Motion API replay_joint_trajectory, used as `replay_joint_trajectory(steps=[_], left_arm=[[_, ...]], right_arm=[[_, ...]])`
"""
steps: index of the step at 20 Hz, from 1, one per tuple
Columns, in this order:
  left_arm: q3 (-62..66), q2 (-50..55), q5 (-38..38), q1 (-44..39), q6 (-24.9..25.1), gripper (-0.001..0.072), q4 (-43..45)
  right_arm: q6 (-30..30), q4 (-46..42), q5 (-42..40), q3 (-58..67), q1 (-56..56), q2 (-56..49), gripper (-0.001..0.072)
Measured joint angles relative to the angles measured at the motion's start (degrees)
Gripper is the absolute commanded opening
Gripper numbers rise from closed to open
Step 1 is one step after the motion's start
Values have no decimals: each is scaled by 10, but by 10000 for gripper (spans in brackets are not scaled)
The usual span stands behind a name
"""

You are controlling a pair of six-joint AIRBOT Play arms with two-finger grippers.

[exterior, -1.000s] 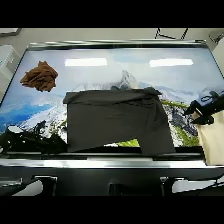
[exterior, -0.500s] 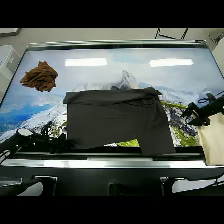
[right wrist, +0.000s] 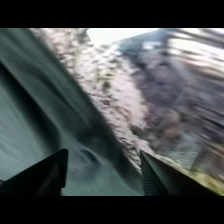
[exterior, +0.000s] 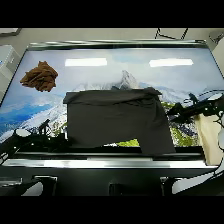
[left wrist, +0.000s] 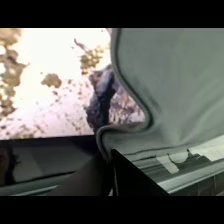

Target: Fold the clothes and pants, and hang the long-sleeved shirts on hangers.

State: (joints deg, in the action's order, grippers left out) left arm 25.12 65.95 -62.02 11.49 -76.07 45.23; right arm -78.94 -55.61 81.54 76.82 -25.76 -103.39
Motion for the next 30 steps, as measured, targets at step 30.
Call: replay_joint_trajectory(steps=[30], left_arm=[[874, -224, 91, 106, 2, 22, 46]], right_arm=[[-77, -176, -222, 431, 56, 571, 44]])
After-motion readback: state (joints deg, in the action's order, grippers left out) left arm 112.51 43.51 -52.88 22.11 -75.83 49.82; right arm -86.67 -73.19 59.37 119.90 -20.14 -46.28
